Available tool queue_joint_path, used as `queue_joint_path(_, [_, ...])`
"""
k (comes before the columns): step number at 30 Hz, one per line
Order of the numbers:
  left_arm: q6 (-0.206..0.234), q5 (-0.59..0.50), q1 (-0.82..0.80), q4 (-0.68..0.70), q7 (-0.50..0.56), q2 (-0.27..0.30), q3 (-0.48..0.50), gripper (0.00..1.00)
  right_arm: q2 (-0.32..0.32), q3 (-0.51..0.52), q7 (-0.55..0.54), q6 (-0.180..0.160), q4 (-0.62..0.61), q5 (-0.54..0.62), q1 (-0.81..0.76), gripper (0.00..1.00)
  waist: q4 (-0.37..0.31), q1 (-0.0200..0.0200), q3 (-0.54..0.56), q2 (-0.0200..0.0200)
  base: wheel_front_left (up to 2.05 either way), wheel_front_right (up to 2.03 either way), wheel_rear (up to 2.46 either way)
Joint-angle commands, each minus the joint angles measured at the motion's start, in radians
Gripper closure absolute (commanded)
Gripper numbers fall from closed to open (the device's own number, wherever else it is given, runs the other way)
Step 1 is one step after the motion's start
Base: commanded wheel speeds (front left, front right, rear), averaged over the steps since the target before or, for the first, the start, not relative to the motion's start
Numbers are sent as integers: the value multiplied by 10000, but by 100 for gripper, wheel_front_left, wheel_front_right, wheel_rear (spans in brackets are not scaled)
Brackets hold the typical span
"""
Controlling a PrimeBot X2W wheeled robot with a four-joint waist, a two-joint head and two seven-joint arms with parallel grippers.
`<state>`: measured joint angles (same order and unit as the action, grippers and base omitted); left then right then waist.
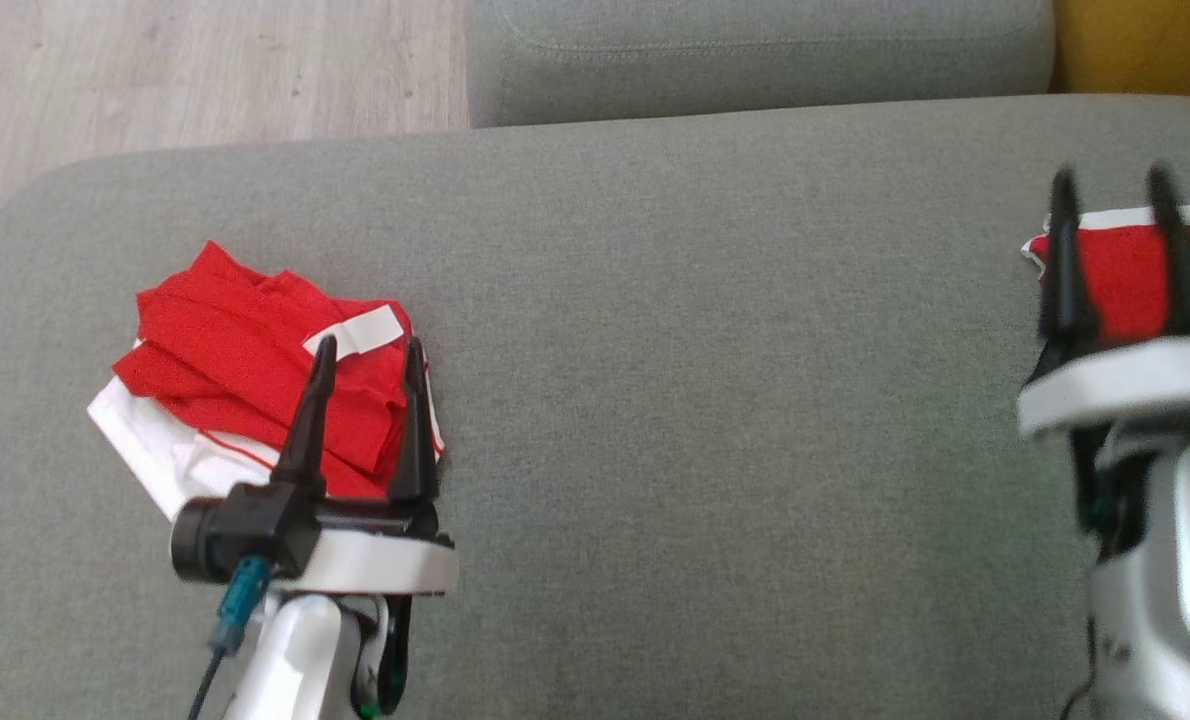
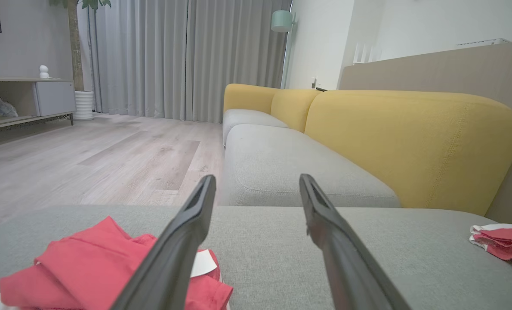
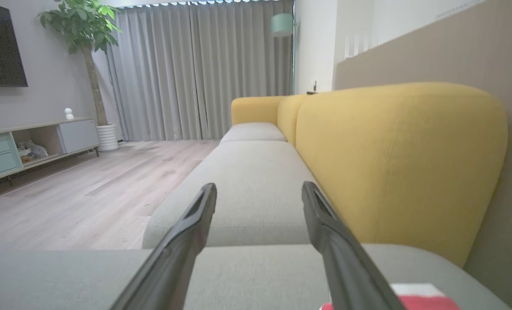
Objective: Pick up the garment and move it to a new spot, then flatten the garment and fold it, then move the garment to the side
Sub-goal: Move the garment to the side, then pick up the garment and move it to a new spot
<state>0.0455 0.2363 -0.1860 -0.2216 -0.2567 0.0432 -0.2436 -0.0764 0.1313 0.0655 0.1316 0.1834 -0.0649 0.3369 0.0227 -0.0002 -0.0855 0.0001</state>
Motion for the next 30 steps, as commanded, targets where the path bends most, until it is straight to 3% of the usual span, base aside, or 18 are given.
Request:
queue_joint_path(1, [92,-103,-38,295,-51,70,274,0,122,-324,162,-9,-330,-146,-128,0,24,2,68,-1,0,0,0])
queue_joint_path(14, [43,-156,525,-122,-51,70,417,0,259,-840,1838,-9,835,-1818,-2476,0,189,2,407,-1,0,0,0])
queue_joint_path(30, [136,-14,759,-148,-51,70,379,0,261,-1196,1960,-9,738,-1748,-2693,0,190,2,641,-1,0,0,0])
